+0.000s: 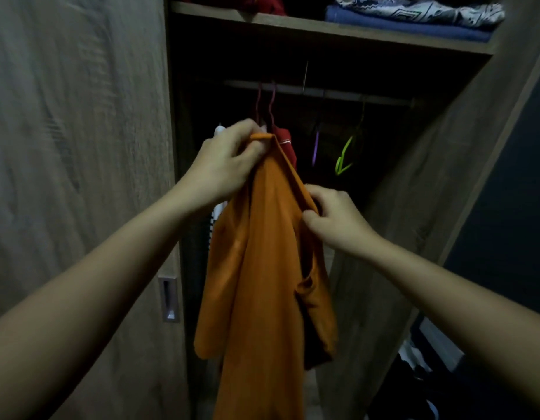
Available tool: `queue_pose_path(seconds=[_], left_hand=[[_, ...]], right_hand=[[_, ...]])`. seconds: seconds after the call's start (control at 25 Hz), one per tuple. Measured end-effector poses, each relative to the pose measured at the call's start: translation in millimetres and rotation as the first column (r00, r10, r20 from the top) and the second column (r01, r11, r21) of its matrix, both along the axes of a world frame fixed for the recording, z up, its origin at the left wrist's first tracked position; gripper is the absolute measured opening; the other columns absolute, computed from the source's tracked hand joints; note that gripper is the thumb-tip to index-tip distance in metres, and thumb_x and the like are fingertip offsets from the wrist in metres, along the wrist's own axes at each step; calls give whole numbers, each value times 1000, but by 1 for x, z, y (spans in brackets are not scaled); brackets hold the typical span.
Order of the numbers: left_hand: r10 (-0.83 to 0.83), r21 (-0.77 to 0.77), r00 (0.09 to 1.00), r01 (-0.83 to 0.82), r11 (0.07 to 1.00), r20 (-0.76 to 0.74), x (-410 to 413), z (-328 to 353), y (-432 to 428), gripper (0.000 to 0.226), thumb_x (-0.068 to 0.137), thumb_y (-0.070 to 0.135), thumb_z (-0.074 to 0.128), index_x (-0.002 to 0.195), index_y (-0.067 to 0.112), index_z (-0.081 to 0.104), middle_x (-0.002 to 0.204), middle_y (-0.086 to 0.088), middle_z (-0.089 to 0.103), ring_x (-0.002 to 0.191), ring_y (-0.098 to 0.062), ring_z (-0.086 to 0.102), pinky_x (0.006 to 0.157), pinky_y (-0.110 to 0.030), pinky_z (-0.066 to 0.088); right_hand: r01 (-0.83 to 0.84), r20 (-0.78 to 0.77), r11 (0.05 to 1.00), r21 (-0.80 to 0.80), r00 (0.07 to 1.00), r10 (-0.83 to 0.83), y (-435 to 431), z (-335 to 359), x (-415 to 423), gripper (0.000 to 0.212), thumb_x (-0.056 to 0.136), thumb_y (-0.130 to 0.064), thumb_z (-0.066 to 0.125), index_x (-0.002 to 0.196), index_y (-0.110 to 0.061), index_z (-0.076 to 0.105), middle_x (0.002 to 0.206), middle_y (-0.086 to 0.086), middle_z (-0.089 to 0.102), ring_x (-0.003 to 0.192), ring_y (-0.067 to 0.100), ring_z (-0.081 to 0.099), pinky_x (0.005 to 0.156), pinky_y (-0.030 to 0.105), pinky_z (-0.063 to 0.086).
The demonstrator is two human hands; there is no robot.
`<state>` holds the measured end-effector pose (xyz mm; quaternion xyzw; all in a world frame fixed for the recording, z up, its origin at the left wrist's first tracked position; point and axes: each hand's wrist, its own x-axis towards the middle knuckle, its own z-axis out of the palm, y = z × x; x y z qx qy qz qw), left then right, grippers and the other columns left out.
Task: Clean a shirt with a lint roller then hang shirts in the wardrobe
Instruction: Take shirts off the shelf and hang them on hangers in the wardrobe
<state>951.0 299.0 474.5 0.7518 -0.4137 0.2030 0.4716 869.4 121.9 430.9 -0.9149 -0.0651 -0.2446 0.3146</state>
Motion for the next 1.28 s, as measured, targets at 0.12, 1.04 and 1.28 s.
queue_pose_path(seconds=[0.12, 1.04, 1.28], left_hand=[[126, -216, 992, -130, 968, -33, 17, 6, 12, 14, 93, 33, 46, 82, 29, 54, 71, 12, 51, 68, -3, 49, 67, -30, 41], [242, 395, 934, -125, 910, -262, 64, -108, -32, 25, 90, 35, 55, 83, 16, 70, 78, -6, 67, 76, -19, 63, 62, -28, 45], [-30, 292, 993, 62, 955, -114, 64, -77, -106, 23, 89, 27, 60, 106, 16, 71, 102, 0, 72, 99, -8, 63, 82, -18, 41]], right_hand=[[68, -121, 997, -33, 990, -72, -31, -17, -2, 34, 78, 6, 56, 94, -23, 62, 82, -2, 65, 70, 8, 65, 61, 22, 53], [251, -421, 781, -572, 728, -542, -102, 13, -12, 42, 88, -14, 42, 127, -25, 54, 132, 7, 52, 116, 30, 52, 95, 43, 44], [250, -297, 623, -741, 711, -638, -143, 17, 12, 32, 90, -17, 43, 121, -13, 52, 127, 10, 53, 116, 32, 51, 93, 42, 38]])
